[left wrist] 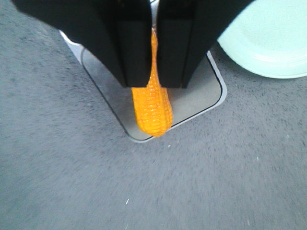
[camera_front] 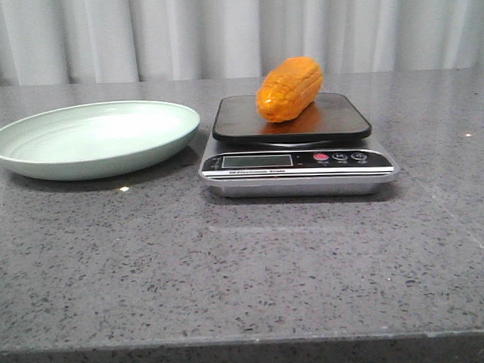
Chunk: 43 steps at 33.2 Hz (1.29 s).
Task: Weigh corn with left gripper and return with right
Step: 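Withdraw the left gripper and let the corn rest on the scale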
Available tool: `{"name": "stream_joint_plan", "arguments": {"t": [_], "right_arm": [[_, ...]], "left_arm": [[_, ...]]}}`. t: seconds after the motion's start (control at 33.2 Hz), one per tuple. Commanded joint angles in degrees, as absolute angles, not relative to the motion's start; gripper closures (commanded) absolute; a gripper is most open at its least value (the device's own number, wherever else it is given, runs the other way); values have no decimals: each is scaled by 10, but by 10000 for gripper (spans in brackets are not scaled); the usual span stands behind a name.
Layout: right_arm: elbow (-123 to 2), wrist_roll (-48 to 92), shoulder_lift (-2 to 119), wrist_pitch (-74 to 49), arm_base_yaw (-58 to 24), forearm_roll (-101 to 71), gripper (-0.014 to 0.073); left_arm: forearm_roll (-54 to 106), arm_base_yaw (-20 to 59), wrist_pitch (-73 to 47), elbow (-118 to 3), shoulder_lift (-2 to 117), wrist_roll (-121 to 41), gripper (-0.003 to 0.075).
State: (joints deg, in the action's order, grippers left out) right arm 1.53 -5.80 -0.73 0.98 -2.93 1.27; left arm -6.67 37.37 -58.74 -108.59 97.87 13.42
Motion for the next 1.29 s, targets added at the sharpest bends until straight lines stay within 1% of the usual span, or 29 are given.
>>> {"name": "stream_joint_plan", "arguments": {"t": [0.0,0.18,0.33,0.36,0.42,0.51,0.66,0.81,0.96,1.02,1.17,1.26], "right_arm": [[11,-57,-16,53,-31,17,454],[11,-57,-16,53,-31,17,454],[11,-57,-15,53,-31,17,454],[11,-57,-15,53,-31,17,454],[11,-57,-15,53,-31,17,454],[11,-57,-15,53,-31,17,454],[11,-57,-15,53,-31,17,454],[11,-57,-15,53,-31,17,454],[11,-57,-15,53,-31,17,454],[11,-56,-15,54,-31,17,454],[9,-57,-15,128,-31,17,454],[-19,-72,-12,123,-31,3,454]], "left_arm": [[-66,379,-507,-1026,870,131,586],[-65,379,-406,-846,718,131,586],[-57,379,-272,-659,573,131,586],[-57,379,-251,-642,552,131,586],[-58,379,-186,-567,491,131,586],[-89,379,-116,-471,408,131,586],[-119,378,-88,-359,295,131,586],[-125,378,-69,-288,213,131,586],[-170,378,34,-215,136,128,586],[-172,378,52,-198,111,128,586],[-172,378,25,-175,61,128,586],[-172,378,0,-175,53,128,586]]}}
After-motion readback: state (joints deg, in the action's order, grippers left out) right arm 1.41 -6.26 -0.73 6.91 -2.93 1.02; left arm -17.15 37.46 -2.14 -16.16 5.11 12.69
